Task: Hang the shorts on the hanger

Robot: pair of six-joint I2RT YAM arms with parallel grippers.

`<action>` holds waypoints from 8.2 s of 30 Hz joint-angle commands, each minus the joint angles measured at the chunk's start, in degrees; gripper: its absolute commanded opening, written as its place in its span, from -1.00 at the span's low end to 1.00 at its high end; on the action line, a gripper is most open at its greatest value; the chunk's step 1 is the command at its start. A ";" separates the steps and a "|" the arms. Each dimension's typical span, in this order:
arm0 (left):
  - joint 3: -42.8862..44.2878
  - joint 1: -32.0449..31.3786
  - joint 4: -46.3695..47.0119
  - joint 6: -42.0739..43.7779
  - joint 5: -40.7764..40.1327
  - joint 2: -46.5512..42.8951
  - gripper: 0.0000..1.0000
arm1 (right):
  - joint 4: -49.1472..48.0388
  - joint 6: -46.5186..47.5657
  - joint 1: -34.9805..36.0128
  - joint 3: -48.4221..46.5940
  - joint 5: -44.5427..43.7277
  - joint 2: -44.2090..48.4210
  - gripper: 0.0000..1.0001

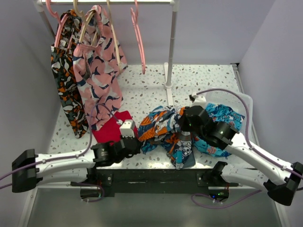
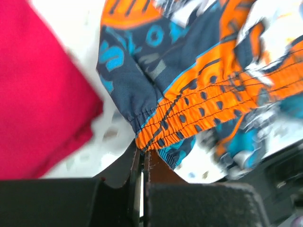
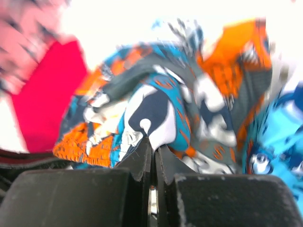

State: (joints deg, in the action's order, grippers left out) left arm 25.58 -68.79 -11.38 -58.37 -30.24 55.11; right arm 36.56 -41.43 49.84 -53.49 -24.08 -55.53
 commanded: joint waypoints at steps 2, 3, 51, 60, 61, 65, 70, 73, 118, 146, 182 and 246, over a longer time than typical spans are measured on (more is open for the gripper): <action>22.16 -0.20 -16.46 14.30 -19.91 -6.42 -1.00 | 2.82 7.14 -0.01 -15.74 -10.71 0.69 -1.00; 25.19 -0.20 -17.44 17.64 -20.82 -7.38 -1.00 | 3.08 9.07 -0.10 -20.29 -11.25 -0.19 -1.00; 54.09 2.53 -26.06 35.33 -7.26 -7.04 0.69 | -0.08 9.18 -15.22 -11.98 6.68 -7.67 0.87; 65.73 3.14 -12.81 52.99 -26.97 0.95 0.71 | -0.60 9.61 -15.22 -11.90 8.42 -6.87 0.93; 66.26 3.66 -11.66 55.36 -28.46 2.62 0.70 | -0.87 9.44 -15.22 -11.46 8.78 -6.96 0.93; 72.84 14.54 -15.31 53.72 -19.97 9.38 0.66 | -1.31 9.09 -15.22 -11.10 10.71 -7.66 0.92; 80.41 24.84 -17.46 52.65 -10.03 18.00 0.61 | -1.22 9.00 -15.22 -11.28 12.12 -7.84 0.91; 85.93 28.09 -18.41 52.31 -7.13 23.08 0.61 | -1.22 9.09 -15.13 -11.28 12.56 -7.23 0.91; 90.87 41.64 -21.50 51.51 1.41 33.40 -1.00 | -0.08 9.09 -15.22 -11.98 15.55 -6.26 0.88; 56.16 41.64 -19.91 48.44 8.88 -1.56 -1.00 | -1.05 11.28 -15.22 -10.14 13.97 -3.89 0.87; 42.12 19.93 -26.59 48.70 34.91 -15.39 -1.00 | 3.35 9.44 -15.22 6.21 8.78 4.47 0.49; 28.03 19.93 -28.87 39.03 29.11 -20.92 -1.00 | -0.34 7.15 -15.48 -18.05 1.93 -25.24 -1.00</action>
State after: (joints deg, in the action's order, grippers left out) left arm 52.03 -48.84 -43.20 -18.92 3.66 33.95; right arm 37.67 -33.21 34.52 -71.50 -21.34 -82.83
